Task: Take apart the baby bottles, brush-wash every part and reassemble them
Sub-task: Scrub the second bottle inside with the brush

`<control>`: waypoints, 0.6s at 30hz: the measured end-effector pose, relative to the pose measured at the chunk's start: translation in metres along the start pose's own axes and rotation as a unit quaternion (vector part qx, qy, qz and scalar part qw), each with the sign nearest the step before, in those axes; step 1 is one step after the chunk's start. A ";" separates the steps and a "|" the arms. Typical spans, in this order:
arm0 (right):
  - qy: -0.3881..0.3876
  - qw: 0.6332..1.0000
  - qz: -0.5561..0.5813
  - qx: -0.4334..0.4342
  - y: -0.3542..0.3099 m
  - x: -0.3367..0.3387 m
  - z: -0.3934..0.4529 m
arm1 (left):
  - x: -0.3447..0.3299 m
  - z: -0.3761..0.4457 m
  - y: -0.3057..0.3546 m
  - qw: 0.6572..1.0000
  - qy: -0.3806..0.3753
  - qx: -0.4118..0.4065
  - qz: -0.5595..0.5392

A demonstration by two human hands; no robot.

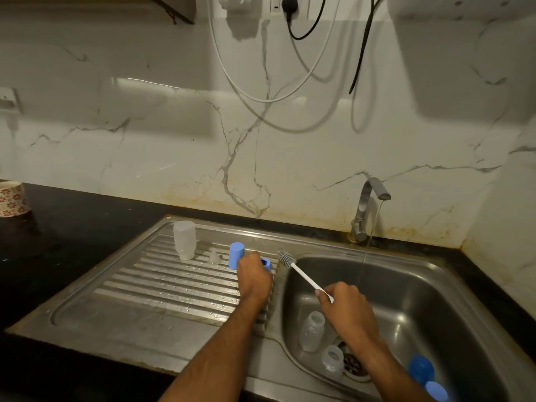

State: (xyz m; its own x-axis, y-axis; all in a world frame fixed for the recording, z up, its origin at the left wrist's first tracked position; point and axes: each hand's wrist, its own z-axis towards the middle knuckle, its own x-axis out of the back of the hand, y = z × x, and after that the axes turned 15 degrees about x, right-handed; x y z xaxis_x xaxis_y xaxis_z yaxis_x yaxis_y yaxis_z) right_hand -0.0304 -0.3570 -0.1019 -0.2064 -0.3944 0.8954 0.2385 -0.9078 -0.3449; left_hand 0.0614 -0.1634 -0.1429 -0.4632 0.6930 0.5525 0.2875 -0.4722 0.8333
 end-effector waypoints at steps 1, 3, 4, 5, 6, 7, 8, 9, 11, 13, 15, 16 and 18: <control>0.003 1.000 0.000 0.002 0.001 0.000 0.000 | 0.000 0.000 0.000 1.000 0.001 0.000 -0.001; 0.007 1.000 0.003 0.004 0.001 0.002 0.000 | 0.001 0.001 -0.001 1.000 0.001 0.003 0.000; 0.006 1.000 0.006 0.003 0.001 0.003 0.000 | 0.001 0.001 -0.001 1.000 0.000 0.005 0.004; 0.004 1.000 0.008 0.003 0.001 0.004 -0.001 | 0.002 0.001 -0.001 1.000 0.002 0.006 0.007; 0.005 1.000 0.008 0.003 0.002 0.005 -0.001 | 0.003 0.001 0.000 1.000 0.005 0.006 0.008; 0.008 1.000 0.006 0.003 0.003 0.006 -0.002 | 0.003 0.000 0.001 1.000 0.008 0.007 0.013; 0.012 1.000 0.006 0.003 0.004 0.007 -0.002 | 0.004 -0.001 0.003 1.000 0.012 0.007 0.015; 0.015 1.000 0.008 0.001 0.005 0.009 -0.003 | 0.004 -0.003 0.006 1.000 0.015 0.005 0.016; 0.020 1.000 0.012 -0.002 0.008 0.013 -0.004 | 0.006 -0.007 0.014 1.000 0.025 -0.009 0.017; 0.023 1.000 0.011 -0.001 0.010 0.016 -0.004 | 0.008 -0.012 0.021 0.999 0.033 -0.024 0.019; 0.029 1.000 0.011 -0.004 0.013 0.020 -0.007 | 0.009 -0.020 0.029 0.999 0.035 -0.035 0.020; 0.031 0.999 0.014 -0.007 0.015 0.022 -0.009 | 0.009 -0.025 0.033 0.998 0.036 -0.041 0.021; 0.036 0.999 0.018 -0.010 0.020 0.026 -0.014 | 0.005 -0.037 0.039 0.998 0.031 -0.057 0.025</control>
State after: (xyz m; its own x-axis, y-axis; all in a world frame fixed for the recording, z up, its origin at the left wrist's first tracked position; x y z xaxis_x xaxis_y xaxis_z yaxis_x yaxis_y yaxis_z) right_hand -0.0437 -0.3871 -0.0897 -0.2664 -0.4359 0.8597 0.2286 -0.8950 -0.3830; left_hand 0.0393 -0.1979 -0.1083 -0.5035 0.6334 0.5876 0.2165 -0.5658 0.7956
